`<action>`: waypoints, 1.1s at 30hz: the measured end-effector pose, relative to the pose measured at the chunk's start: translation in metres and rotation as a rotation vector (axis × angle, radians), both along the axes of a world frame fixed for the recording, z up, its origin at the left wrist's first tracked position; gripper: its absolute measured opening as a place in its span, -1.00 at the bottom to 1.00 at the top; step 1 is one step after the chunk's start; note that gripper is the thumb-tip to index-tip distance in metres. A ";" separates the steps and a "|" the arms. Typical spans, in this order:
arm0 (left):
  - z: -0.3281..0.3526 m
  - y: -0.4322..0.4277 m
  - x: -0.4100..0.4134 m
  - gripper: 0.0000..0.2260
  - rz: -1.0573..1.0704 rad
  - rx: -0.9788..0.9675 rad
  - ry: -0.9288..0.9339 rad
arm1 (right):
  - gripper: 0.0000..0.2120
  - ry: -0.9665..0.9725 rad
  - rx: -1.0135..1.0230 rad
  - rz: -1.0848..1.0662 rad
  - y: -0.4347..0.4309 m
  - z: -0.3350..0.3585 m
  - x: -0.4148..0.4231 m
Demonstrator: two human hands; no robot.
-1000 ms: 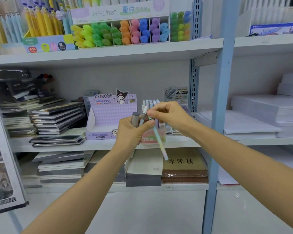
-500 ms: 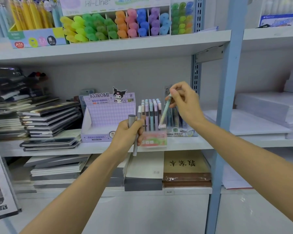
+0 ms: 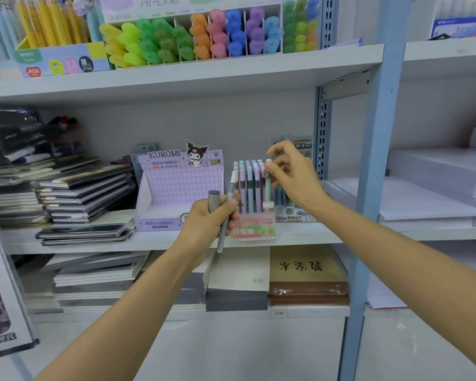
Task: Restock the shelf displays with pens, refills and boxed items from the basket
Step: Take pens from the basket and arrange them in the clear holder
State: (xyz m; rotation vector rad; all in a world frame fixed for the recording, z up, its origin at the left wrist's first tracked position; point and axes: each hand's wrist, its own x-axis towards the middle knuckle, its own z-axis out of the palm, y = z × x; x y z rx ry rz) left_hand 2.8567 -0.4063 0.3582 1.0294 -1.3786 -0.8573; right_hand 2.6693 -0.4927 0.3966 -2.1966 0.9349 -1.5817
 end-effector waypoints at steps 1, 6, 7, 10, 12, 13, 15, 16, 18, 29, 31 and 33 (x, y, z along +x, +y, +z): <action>0.000 0.001 0.000 -0.82 0.002 -0.002 -0.005 | -0.92 0.013 -0.027 -0.042 -0.001 -0.001 0.001; 0.002 0.005 0.001 -0.85 -0.015 0.010 -0.022 | -0.88 0.102 -0.030 -0.159 0.000 -0.005 0.002; 0.003 0.006 0.001 -0.85 -0.019 0.012 -0.022 | -0.88 0.077 -0.025 -0.160 0.002 -0.003 0.001; 0.004 0.010 0.000 -0.84 -0.026 0.016 -0.030 | -0.84 -0.050 0.000 -0.026 0.018 0.006 0.003; 0.005 0.012 -0.002 -0.85 -0.045 0.016 -0.042 | -0.83 -0.054 0.141 0.190 0.031 0.010 0.006; 0.005 0.013 -0.004 -0.84 -0.057 0.012 -0.055 | -0.83 -0.016 0.218 0.274 0.037 0.011 0.008; 0.007 0.017 -0.006 -0.82 -0.082 -0.003 -0.078 | -0.82 0.028 0.293 0.362 0.045 0.010 0.012; 0.008 0.020 -0.007 -0.82 -0.096 -0.007 -0.075 | -0.83 0.004 0.298 0.377 0.048 0.010 0.013; 0.009 0.025 -0.005 -0.82 -0.103 -0.003 -0.051 | -0.86 -0.101 0.289 0.375 0.051 0.013 0.011; 0.008 0.027 0.022 -0.89 0.164 0.173 0.066 | -0.92 -0.220 0.064 0.083 0.037 0.025 0.007; 0.010 0.025 0.019 -0.89 0.144 0.178 0.080 | -0.93 -0.155 0.058 0.068 0.034 0.019 0.014; 0.008 0.025 0.018 -0.87 0.124 0.145 0.009 | -0.92 -0.085 0.045 0.072 0.032 0.013 0.021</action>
